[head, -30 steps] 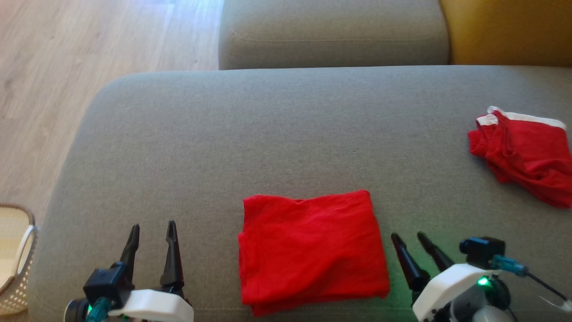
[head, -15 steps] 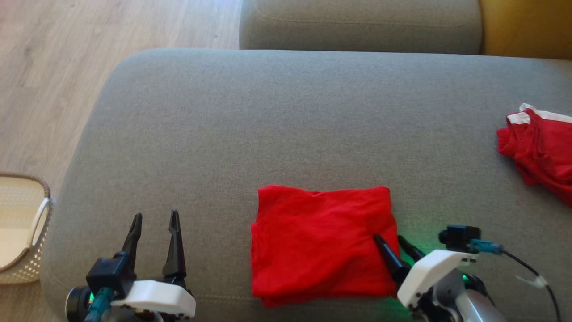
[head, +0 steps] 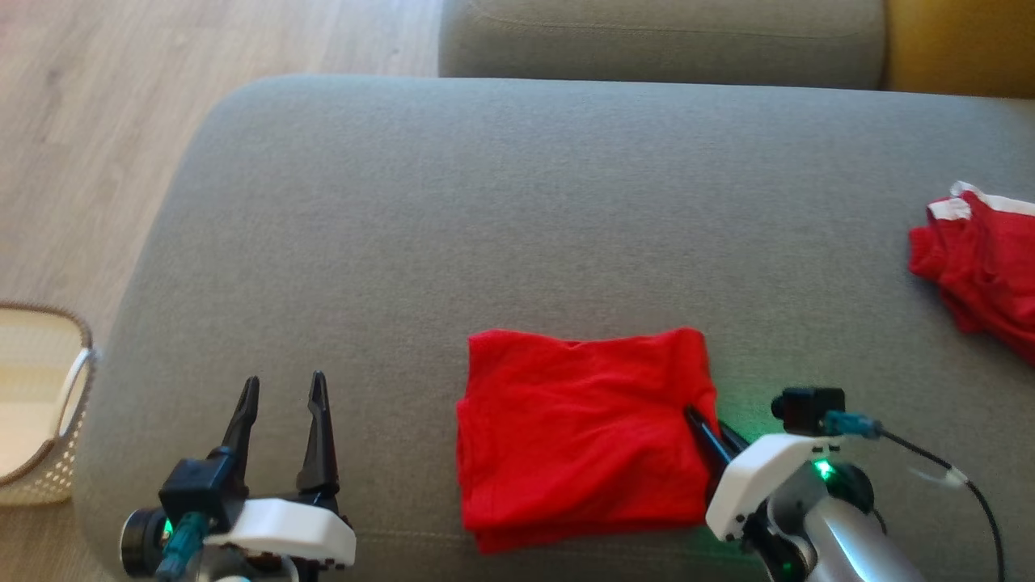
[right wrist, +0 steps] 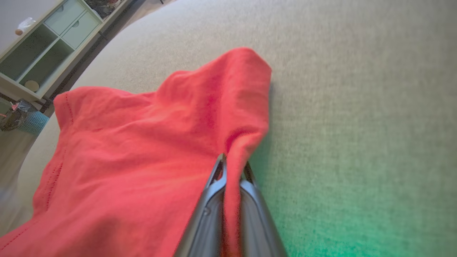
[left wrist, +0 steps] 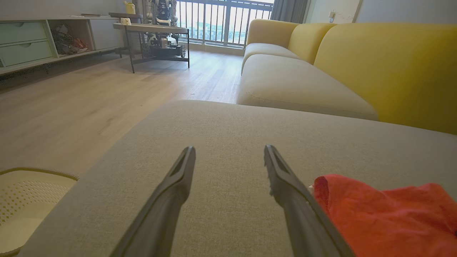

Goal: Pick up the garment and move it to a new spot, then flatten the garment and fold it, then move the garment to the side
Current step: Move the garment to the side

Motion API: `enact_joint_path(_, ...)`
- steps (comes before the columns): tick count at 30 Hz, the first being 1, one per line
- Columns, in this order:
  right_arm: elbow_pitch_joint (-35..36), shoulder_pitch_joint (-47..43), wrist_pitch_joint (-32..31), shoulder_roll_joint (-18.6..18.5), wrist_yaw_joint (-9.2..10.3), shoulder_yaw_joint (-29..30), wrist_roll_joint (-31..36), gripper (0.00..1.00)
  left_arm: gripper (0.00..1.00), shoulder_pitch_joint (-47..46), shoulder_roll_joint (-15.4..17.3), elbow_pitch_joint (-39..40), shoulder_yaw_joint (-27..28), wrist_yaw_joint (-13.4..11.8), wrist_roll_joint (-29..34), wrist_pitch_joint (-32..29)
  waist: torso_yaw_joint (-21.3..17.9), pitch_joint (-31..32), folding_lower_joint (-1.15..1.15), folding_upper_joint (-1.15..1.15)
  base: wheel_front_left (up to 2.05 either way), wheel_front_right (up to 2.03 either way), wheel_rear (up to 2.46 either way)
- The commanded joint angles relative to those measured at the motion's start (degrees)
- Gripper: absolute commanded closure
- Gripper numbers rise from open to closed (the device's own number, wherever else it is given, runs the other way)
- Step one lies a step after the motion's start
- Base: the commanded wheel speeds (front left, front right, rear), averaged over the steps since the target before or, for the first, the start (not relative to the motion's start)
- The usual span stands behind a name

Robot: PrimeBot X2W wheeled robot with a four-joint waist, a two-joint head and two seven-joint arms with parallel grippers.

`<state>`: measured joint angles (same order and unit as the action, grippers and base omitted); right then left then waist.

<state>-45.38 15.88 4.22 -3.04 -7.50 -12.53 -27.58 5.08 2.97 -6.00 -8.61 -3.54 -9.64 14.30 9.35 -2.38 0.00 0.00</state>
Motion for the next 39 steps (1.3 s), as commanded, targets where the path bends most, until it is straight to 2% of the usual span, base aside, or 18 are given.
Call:
enact_joint_path(1, 1.6, 3.1, 1.5, -0.4, 0.01, -1.3, 1.9, 1.00, 0.00, -3.0, -0.1, 1.6, 1.6, -0.1, 0.5, 0.7, -0.9, 0.5, 0.00, 0.00, 0.00, 0.00, 0.00)
enact_joint_path(5, 3.1, 4.8, 2.1, -2.3, 0.01, -2.4, 6.6, 1.00, 0.00, -2.6, -0.1, 1.8, 1.4, -0.3, -0.1, 0.7, -3.4, 1.2, 0.00, 0.00, 0.00, 0.00, 0.00)
enact_joint_path(10, 7.8, 8.0, 0.7, -5.7, 0.01, -3.3, 9.0, 1.00, 0.00, -3.5, -0.1, 2.6, 0.7, -0.8, -0.5, 0.7, -7.6, 0.8, 0.00, 0.00, 0.00, 0.00, 0.00)
enact_joint_path(17, 15.2, 15.5, -4.2, -11.3, 0.01, -3.8, 7.7, 1.00, 0.00, -8.2, -0.1, 3.5, -1.2, -0.4, 0.7, 0.7, -14.2, -4.2, 0.00, 0.00, 0.00, 0.00, 0.00)
enact_joint_path(21, 16.2, 20.4, -5.9, -12.7, 0.01, -3.1, 4.8, 1.00, 0.00, -11.4, -0.1, 3.3, -1.8, 0.4, 2.2, 0.7, -17.3, -7.8, 0.00, 0.00, 0.00, 0.00, 0.00)
enact_joint_path(28, 8.9, 33.6, -3.8, -15.9, 0.01, 1.8, 1.0, 1.00, 0.00, -19.0, 0.7, 1.3, -3.4, 2.4, 5.6, 0.7, -23.1, -16.4, 0.00, 0.00, 0.00, 0.00, 0.00)
enact_joint_path(34, -3.1, 41.3, -1.7, -17.5, 0.01, 6.1, 3.4, 1.00, 0.00, -23.0, 1.2, -0.4, -4.6, 3.3, 7.1, 0.7, -25.5, -20.7, 0.00, 0.00, 0.00, 0.00, 0.00)
enact_joint_path(39, -10.2, 45.7, 0.7, -17.7, 0.01, 6.0, 6.0, 1.00, 0.00, -24.3, 1.6, -1.5, -5.3, 3.6, 7.8, 0.7, -26.3, -22.7, 0.00, 0.00, 0.00, 0.00, 0.00)
